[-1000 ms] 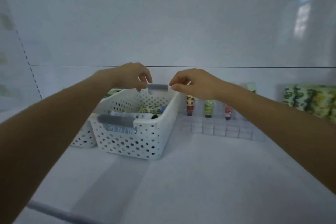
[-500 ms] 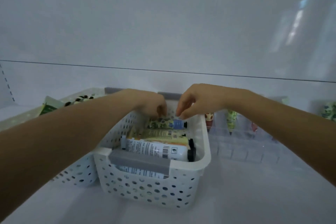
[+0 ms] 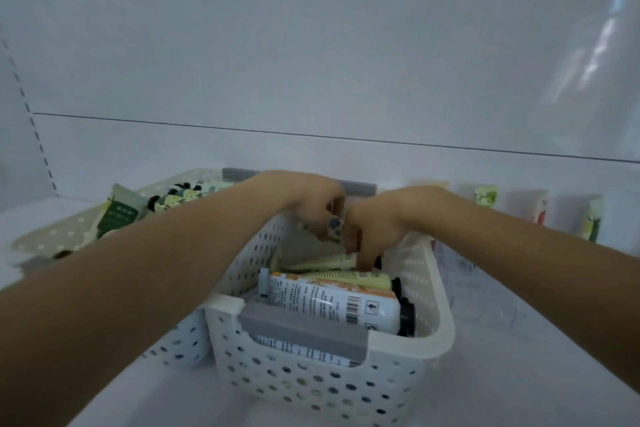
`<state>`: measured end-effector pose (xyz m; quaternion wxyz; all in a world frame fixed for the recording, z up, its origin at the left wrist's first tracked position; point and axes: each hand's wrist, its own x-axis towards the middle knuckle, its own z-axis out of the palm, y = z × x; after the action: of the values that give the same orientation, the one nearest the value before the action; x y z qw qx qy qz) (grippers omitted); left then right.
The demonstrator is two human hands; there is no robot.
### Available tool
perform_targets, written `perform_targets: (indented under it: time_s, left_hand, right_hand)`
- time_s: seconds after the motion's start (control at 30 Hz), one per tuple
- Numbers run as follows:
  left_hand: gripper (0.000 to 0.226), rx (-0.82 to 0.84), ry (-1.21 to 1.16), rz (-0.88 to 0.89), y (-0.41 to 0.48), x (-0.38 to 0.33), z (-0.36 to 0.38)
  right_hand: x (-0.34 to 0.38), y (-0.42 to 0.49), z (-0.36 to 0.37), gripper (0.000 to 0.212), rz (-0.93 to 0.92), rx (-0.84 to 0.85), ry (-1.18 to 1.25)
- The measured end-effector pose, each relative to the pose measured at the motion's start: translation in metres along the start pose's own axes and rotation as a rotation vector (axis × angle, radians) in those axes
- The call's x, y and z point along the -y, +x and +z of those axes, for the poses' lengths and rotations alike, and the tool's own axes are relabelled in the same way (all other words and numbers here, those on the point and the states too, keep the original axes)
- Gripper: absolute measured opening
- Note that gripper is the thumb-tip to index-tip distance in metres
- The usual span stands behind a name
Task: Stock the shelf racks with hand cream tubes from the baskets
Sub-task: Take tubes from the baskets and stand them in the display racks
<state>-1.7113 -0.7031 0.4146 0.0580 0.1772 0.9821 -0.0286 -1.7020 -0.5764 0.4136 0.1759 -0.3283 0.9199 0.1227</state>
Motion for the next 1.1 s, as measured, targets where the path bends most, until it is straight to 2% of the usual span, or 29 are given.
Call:
perform_targets:
  time_s: [0.07,0.13,0.2,0.23,0.3,0.43,0.5,0.6,0.67,0.83,1.03,1.1]
  left_hand:
    - [0.024,-0.12,-0.125,0.029,-0.005,0.005,-0.014]
    - [0.016,-0.167,-0.309,0.022,-0.012,0.01,-0.024]
    - [0.009,-0.204,-0.513,-0.007,-0.021,0.015,-0.032]
    - [0.005,-0.23,-0.607,-0.021,-0.026,0.015,-0.037]
    - [0.011,-0.284,-0.782,-0.043,-0.035,0.015,-0.047]
    - [0.009,-0.456,-1.153,-0.038,-0.049,-0.004,-0.068]
    - [0.024,-0.556,-1.268,-0.052,-0.051,-0.023,-0.074]
    - [0.048,-0.647,-1.328,-0.062,-0.047,-0.059,-0.078]
    - [0.05,-0.673,-1.34,-0.052,-0.044,-0.088,-0.078]
    - [0.042,-0.674,-1.329,0.03,-0.031,-0.17,-0.076]
    - [0.008,-0.638,-1.365,0.089,-0.008,-0.275,-0.06]
    - [0.007,-0.611,-1.392,0.089,0.001,-0.305,-0.051]
  right_hand:
    - [-0.003,-0.009,-0.009,0.029,0.003,-0.074,-0.001]
    - [-0.009,-0.024,-0.02,0.036,0.001,-0.174,0.024]
    - [-0.019,-0.041,-0.027,0.028,-0.04,-0.276,0.134]
    - [-0.026,-0.051,-0.029,0.021,-0.071,-0.318,0.226]
    - [-0.042,-0.069,-0.028,0.012,-0.139,-0.369,0.456]
    - [-0.075,-0.098,-0.011,0.015,-0.178,-0.399,0.957]
    - [-0.086,-0.112,0.004,0.02,-0.179,-0.415,1.197]
    - [-0.104,-0.136,0.029,0.024,-0.175,-0.469,1.537]
    - [-0.117,-0.157,0.045,0.024,-0.172,-0.502,1.694]
    - [-0.149,-0.217,0.084,0.027,-0.191,-0.607,1.97]
    - [-0.191,-0.282,0.126,0.03,-0.124,-0.828,2.094]
    - [-0.202,-0.298,0.139,0.029,-0.074,-0.872,2.104]
